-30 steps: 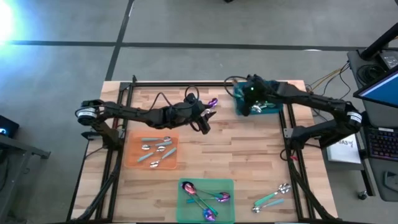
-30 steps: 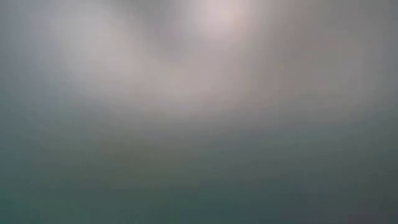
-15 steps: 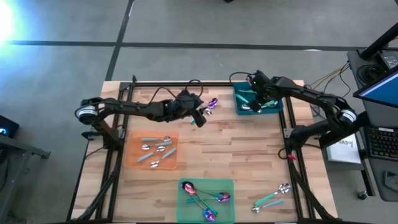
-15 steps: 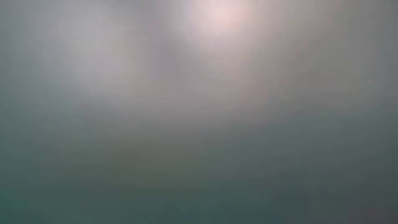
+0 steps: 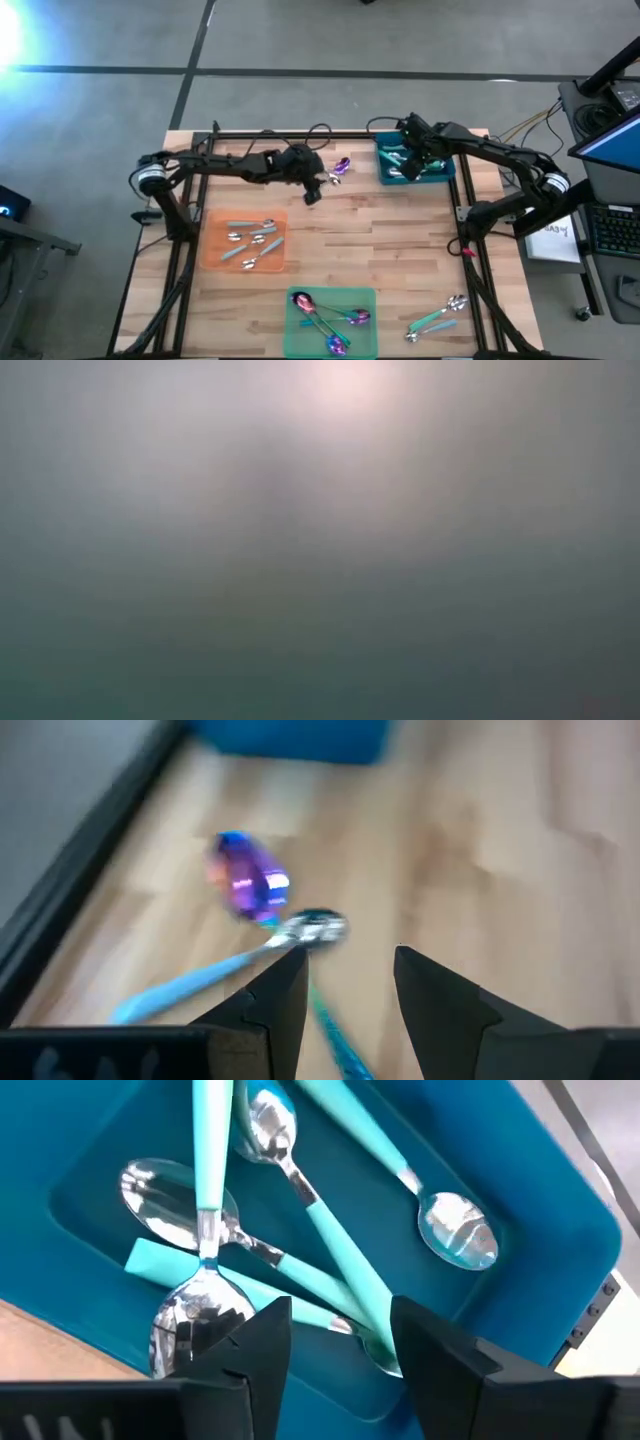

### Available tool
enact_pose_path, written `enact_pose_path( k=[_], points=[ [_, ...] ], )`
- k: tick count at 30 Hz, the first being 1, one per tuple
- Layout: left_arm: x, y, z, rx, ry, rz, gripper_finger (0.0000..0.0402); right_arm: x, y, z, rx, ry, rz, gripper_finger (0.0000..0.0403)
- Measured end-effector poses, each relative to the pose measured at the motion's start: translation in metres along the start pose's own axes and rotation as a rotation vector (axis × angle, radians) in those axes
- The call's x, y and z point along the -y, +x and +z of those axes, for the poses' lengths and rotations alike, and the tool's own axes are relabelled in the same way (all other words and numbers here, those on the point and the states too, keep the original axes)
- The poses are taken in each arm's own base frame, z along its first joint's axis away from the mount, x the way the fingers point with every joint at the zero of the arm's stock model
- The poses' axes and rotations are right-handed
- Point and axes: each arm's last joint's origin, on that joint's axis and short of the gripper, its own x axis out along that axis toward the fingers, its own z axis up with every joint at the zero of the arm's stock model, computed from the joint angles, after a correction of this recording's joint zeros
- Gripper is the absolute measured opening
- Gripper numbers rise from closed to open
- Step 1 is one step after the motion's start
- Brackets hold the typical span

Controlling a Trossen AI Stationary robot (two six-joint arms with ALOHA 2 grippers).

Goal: Sort silverware by color (type)
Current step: Put the top green spoon into the blue bin, then put the top blue spoon into the orange bin

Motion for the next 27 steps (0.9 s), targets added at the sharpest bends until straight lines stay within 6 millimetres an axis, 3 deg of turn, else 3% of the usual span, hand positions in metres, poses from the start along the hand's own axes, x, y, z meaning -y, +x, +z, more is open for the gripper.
enact_pose_path(
  k=[5, 13, 21, 27],
  points=[
    [-0.025, -0.005, -0.001, -0.066, 0.160, -0.140, 0.0135, 0.001, -0.002, 0.001, 0.008, -0.003, 0.001, 0.0164],
    [-0.063, -0.015, 0.011, -0.124, 0.373, -0.109, 0.0135, 0.001, -0.005, 0.004, 0.021, 0.010, 0.001, 0.0154],
    [-0.083, 0.005, 0.004, -0.226, 0.413, -0.134, 0.0135, -0.002, -0.005, 0.004, 0.022, 0.047, 0.030, 0.0155],
    [-0.089, 0.015, 0.006, -0.231, 0.544, -0.146, 0.0135, -0.008, -0.006, 0.004, 0.028, 0.028, 0.048, 0.0150]
  ],
)
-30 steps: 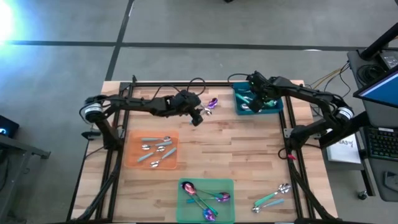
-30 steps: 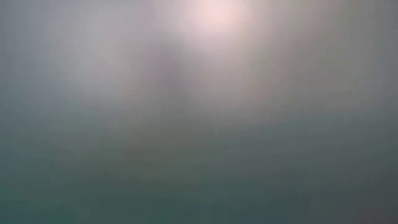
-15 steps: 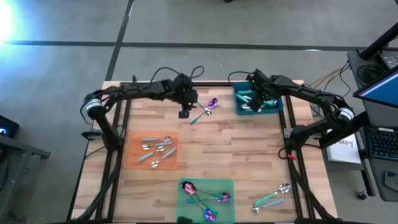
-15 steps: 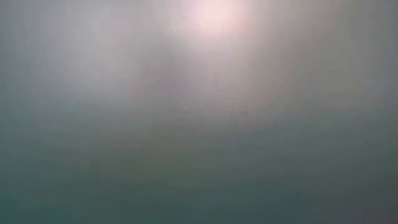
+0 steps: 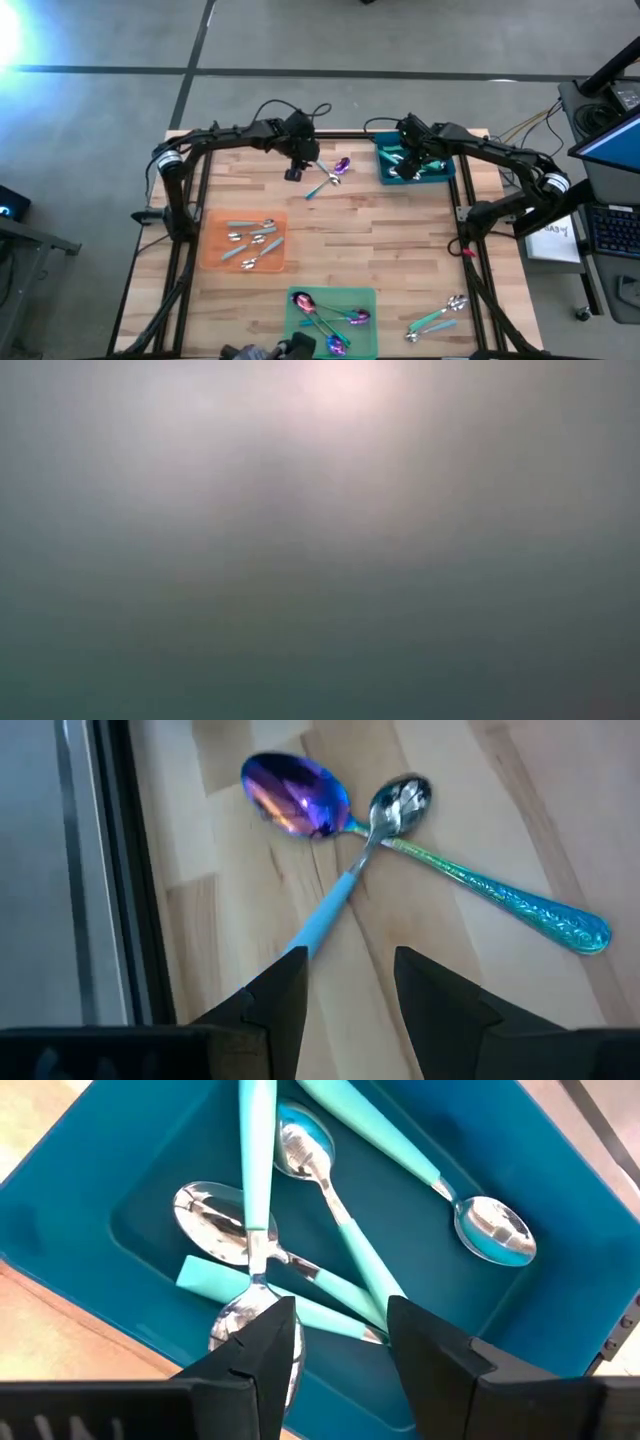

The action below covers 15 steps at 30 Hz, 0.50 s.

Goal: Sort silverware by color (type)
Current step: Put the top blue spoon into the orange bin

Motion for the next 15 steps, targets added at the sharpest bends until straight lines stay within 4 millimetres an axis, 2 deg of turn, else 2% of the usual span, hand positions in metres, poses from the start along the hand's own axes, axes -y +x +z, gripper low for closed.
enact_pose_path(
  k=[7, 15],
  points=[
    [-0.021, 0.011, 0.005, -0.067, 0.042, -0.074, 0.0135, -0.001, 0.000, 0.000, 0.001, 0.014, 0.000, 0.0153],
    [-0.039, 0.042, 0.013, -0.129, 0.020, -0.169, 0.0135, -0.001, 0.000, 0.000, 0.000, 0.015, 0.000, 0.0148]
  ],
)
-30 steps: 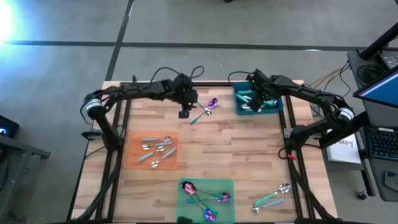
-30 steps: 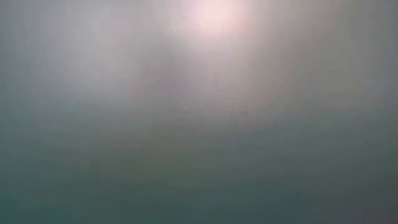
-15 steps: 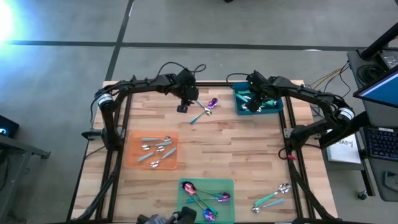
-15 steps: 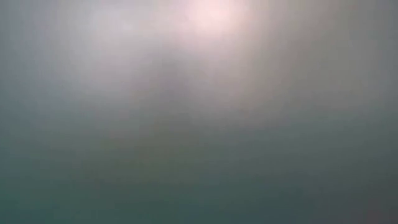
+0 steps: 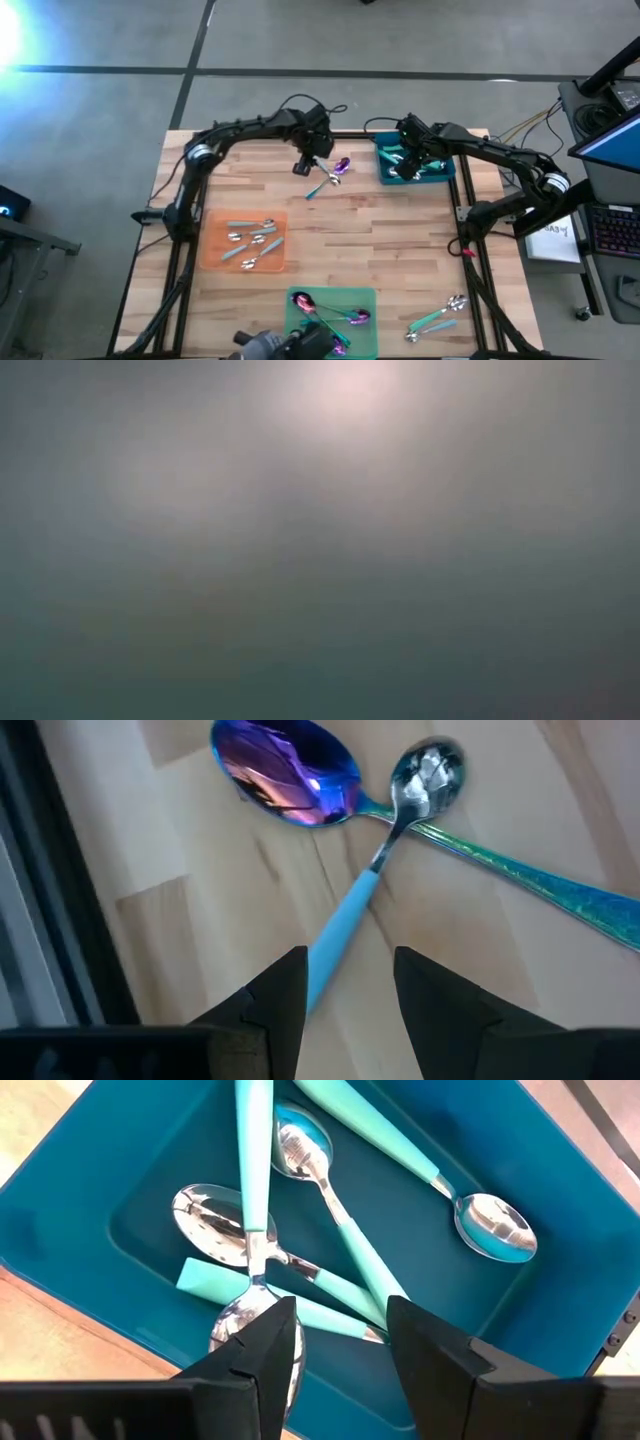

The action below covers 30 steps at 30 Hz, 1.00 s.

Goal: Sort silverware by color (type)
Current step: Put the top blue spoon into the orange bin

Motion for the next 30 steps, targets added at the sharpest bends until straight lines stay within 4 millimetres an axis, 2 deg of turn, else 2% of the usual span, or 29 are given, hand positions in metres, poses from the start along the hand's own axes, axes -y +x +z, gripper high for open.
enact_pose_path(
  k=[5, 11, 22, 30],
  points=[
    [-0.006, 0.011, 0.003, -0.005, -0.015, -0.087, 0.0135, 0.000, 0.000, 0.000, 0.000, -0.010, 0.000, 0.0148],
    [-0.015, 0.023, 0.007, -0.028, -0.019, -0.110, 0.0135, 0.000, 0.000, 0.000, 0.000, -0.025, 0.000, 0.0148],
    [-0.023, 0.031, 0.011, -0.139, -0.015, -0.180, 0.0135, 0.000, 0.000, 0.001, 0.007, -0.052, 0.000, 0.0148],
    [-0.029, 0.034, 0.013, -0.168, -0.090, -0.214, 0.0134, 0.000, 0.000, 0.001, 0.006, -0.053, 0.000, 0.0148]
  ],
)
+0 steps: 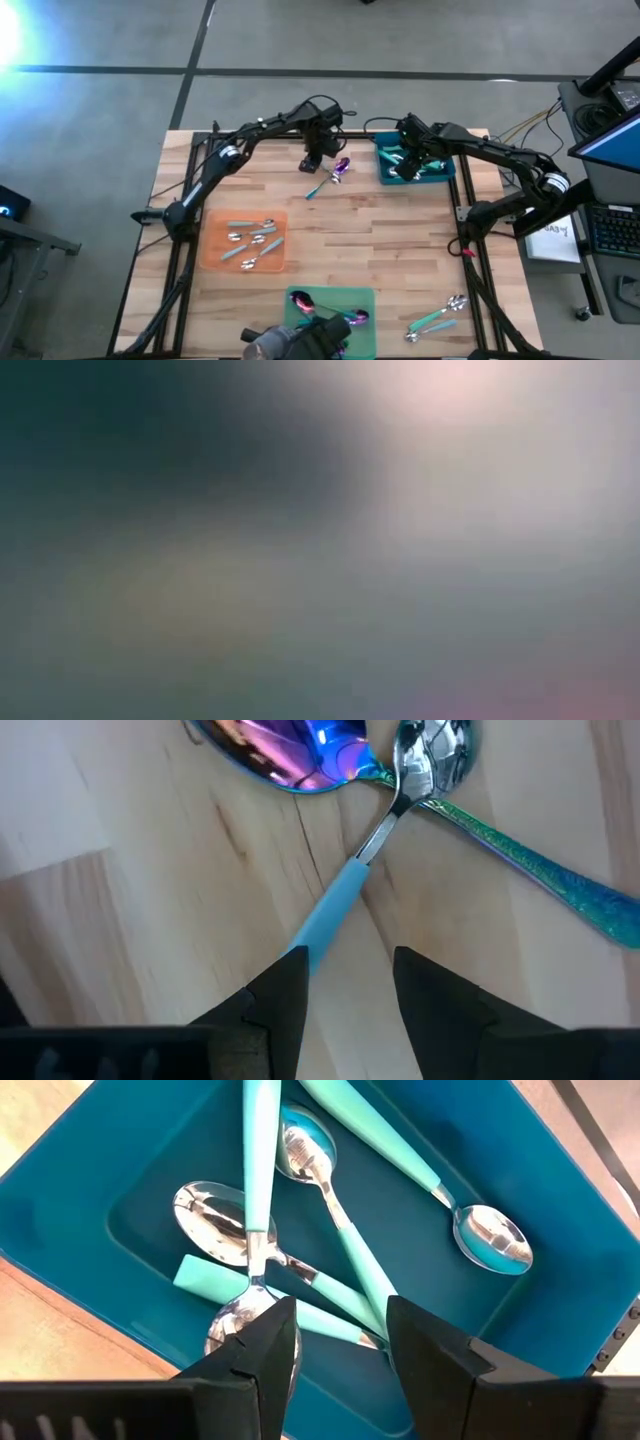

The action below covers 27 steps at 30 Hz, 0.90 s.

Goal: Sort silverware by color (type)
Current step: Put the top blue spoon into the orange bin

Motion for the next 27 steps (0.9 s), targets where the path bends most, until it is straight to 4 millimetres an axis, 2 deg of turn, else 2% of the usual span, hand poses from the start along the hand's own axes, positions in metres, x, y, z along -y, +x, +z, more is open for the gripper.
enact_pose_path(
  k=[8, 13, 27],
  points=[
    [0.009, 0.000, -0.010, -0.088, -0.132, -0.126, 0.0100, 0.000, 0.000, 0.000, 0.000, -0.015, 0.000, 0.0148],
    [0.009, 0.000, -0.012, -0.102, -0.176, -0.133, 0.0084, 0.000, 0.000, 0.000, 0.000, -0.015, 0.000, 0.0148],
    [0.010, -0.004, -0.005, -0.067, -0.183, -0.098, 0.0080, 0.000, 0.000, 0.000, -0.001, -0.015, 0.000, 0.0148]
  ],
)
